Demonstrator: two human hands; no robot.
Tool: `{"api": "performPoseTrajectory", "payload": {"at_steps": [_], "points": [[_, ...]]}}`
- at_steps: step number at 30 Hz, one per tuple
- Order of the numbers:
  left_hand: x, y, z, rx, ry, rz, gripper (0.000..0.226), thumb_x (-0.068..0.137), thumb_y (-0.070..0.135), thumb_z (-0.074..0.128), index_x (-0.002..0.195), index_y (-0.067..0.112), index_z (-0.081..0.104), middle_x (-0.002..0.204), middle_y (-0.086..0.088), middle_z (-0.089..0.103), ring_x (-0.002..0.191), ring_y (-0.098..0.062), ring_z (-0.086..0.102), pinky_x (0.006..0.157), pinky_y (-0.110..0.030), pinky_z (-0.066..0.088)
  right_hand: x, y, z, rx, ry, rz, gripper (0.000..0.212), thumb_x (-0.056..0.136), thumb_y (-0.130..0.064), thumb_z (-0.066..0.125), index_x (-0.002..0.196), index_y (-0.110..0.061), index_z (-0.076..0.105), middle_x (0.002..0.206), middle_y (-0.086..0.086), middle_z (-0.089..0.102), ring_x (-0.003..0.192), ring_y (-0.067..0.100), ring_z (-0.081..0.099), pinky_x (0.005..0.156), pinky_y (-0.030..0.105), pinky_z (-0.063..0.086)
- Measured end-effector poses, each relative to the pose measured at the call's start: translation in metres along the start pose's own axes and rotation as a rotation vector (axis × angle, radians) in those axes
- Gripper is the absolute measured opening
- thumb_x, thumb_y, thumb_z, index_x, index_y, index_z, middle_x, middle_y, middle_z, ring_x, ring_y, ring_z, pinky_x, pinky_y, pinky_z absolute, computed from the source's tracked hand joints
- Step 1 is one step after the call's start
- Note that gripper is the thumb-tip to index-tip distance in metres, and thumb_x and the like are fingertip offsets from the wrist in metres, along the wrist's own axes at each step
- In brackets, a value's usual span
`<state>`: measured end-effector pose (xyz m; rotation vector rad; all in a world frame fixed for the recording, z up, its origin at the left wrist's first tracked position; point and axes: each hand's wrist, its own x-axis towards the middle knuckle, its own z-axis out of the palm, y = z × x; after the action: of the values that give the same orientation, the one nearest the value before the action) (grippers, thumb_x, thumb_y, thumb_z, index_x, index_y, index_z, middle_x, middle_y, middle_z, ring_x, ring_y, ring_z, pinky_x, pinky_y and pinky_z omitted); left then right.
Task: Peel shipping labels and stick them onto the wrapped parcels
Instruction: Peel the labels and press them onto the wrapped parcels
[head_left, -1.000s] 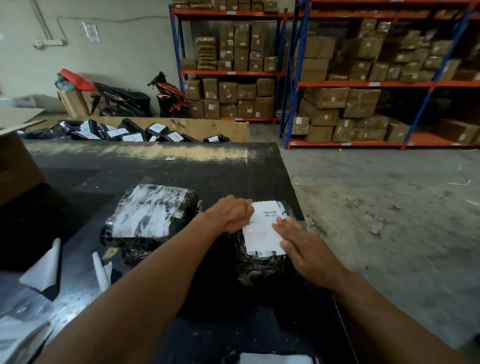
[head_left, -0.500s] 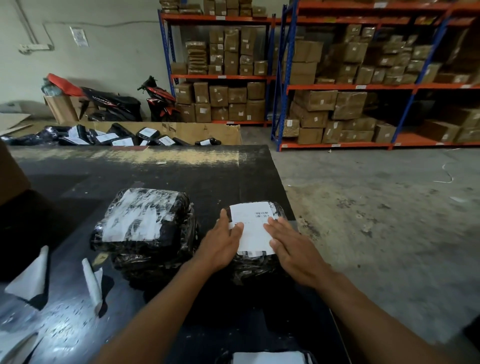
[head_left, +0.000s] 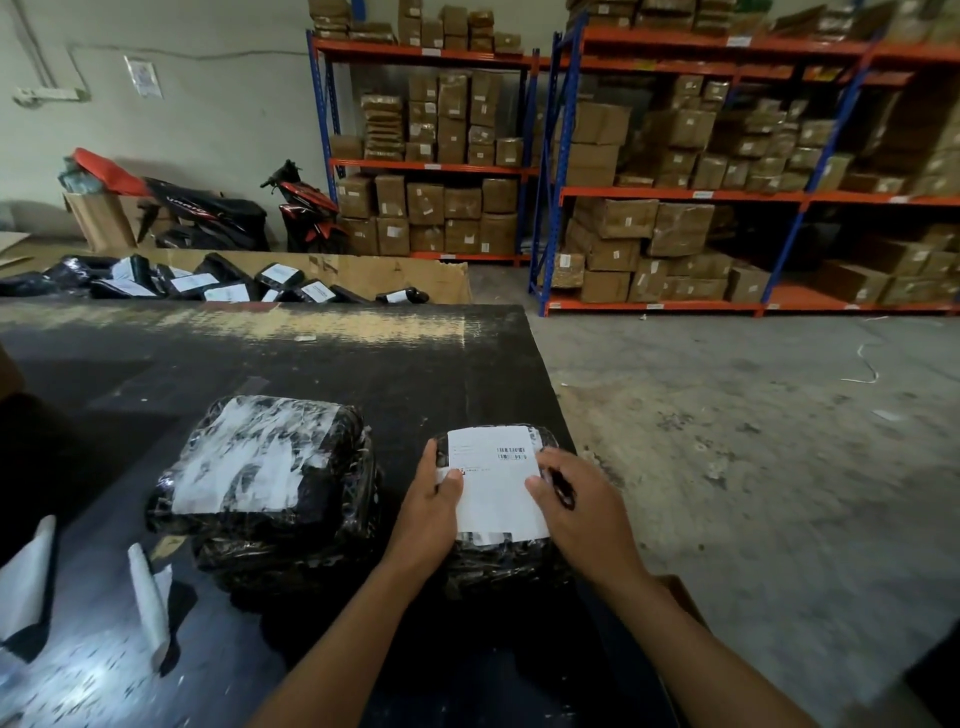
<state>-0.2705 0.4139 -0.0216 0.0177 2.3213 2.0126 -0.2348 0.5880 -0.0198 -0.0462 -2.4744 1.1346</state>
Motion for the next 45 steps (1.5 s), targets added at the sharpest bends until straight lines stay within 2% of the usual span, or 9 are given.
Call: {"api": "performPoseTrajectory", "payload": {"at_steps": [5, 7, 12, 17, 22, 26, 35, 40, 45], "points": [[0.0, -0.002, 0.0, -0.124, -0.008, -0.045, 0.064, 0.104, 0.015, 0.042, 0.156, 0.021, 0.006, 0.143, 0.009, 0.034, 0.111, -0.008, 0.053, 0.059, -0.003, 0.044, 0.019, 0.002, 0.012, 0.131, -0.043, 0.344, 0.071, 0.086, -0.049, 0.066, 0.145, -0.016, 0.043, 0.144, 0.002, 0.049, 0.131, 0.024, 0.047, 0.109, 0.044, 0.041], [0.001, -0.006, 0.001, -0.153, 0.017, -0.044, 0.058, 0.103, 0.012, 0.045, 0.155, 0.018, 0.02, 0.138, 0.008, 0.045, 0.107, -0.01, 0.057, 0.062, -0.005, 0.046, 0.02, 0.007, 0.017, 0.196, -0.088, 0.399, 0.075, 0.081, -0.06, 0.062, 0.143, -0.02, 0.046, 0.139, 0.001, 0.055, 0.123, 0.022, 0.055, 0.103, 0.043, 0.047], [0.003, -0.013, 0.002, -0.202, 0.04, -0.069, 0.044, 0.101, 0.013, 0.047, 0.143, 0.022, 0.045, 0.122, 0.003, 0.066, 0.098, -0.012, 0.068, 0.07, -0.022, 0.054, 0.018, 0.014, 0.021, 0.335, -0.105, 0.403, 0.07, 0.077, -0.062, 0.064, 0.136, -0.026, 0.054, 0.123, -0.007, 0.067, 0.106, 0.014, 0.066, 0.092, 0.041, 0.056], [-0.009, -0.008, 0.004, -0.204, 0.045, 0.04, 0.042, 0.102, 0.008, 0.046, 0.139, 0.028, 0.044, 0.118, 0.014, 0.064, 0.093, 0.003, 0.067, 0.067, -0.016, 0.053, 0.008, 0.007, 0.019, 0.416, -0.021, 0.329, 0.039, 0.09, -0.036, 0.068, 0.127, -0.03, 0.058, 0.115, -0.015, 0.067, 0.101, 0.005, 0.066, 0.086, 0.031, 0.058], [-0.018, -0.009, 0.006, -0.141, 0.096, 0.174, 0.054, 0.1, 0.008, 0.049, 0.151, 0.021, 0.035, 0.14, 0.005, 0.055, 0.117, -0.009, 0.061, 0.086, -0.026, 0.057, -0.004, 0.006, 0.018, 0.476, 0.062, 0.288, 0.054, 0.087, -0.034, 0.072, 0.138, -0.03, 0.053, 0.12, -0.013, 0.065, 0.106, 0.007, 0.064, 0.088, 0.034, 0.058], [-0.016, -0.002, 0.008, -0.131, 0.224, 0.22, 0.051, 0.094, 0.002, 0.057, 0.143, 0.013, 0.048, 0.133, 0.0, 0.061, 0.118, -0.016, 0.061, 0.094, -0.039, 0.055, 0.0, 0.01, 0.019, 0.545, 0.118, 0.315, 0.058, 0.081, -0.029, 0.079, 0.134, -0.026, 0.056, 0.122, -0.007, 0.067, 0.107, 0.013, 0.067, 0.088, 0.042, 0.059], [-0.015, 0.017, 0.008, -0.196, 0.239, 0.162, 0.048, 0.092, -0.001, 0.06, 0.138, 0.009, 0.052, 0.114, 0.005, 0.068, 0.097, -0.008, 0.068, 0.074, -0.022, 0.059, 0.019, 0.014, 0.019, 0.641, 0.11, 0.386, 0.078, 0.062, -0.043, 0.085, 0.132, -0.024, 0.057, 0.12, -0.002, 0.069, 0.1, 0.018, 0.07, 0.081, 0.043, 0.061], [-0.014, 0.045, 0.005, -0.189, 0.24, 0.186, 0.046, 0.093, 0.002, 0.06, 0.136, 0.016, 0.054, 0.114, 0.002, 0.07, 0.092, -0.013, 0.071, 0.077, -0.033, 0.06, 0.035, -0.003, 0.002, 0.661, 0.099, 0.318, 0.056, 0.064, -0.036, 0.085, 0.115, -0.023, 0.068, 0.102, -0.004, 0.075, 0.089, 0.018, 0.074, 0.079, 0.045, 0.061], [-0.025, 0.062, 0.003, -0.136, 0.261, 0.185, 0.048, 0.093, 0.001, 0.059, 0.14, 0.01, 0.05, 0.096, 0.017, 0.066, 0.078, -0.002, 0.069, 0.072, -0.029, 0.059, 0.032, -0.015, -0.007, 0.694, 0.085, 0.313, 0.068, 0.058, -0.043, 0.085, 0.12, -0.021, 0.066, 0.104, -0.003, 0.075, 0.09, 0.019, 0.074, 0.08, 0.044, 0.061]]}}
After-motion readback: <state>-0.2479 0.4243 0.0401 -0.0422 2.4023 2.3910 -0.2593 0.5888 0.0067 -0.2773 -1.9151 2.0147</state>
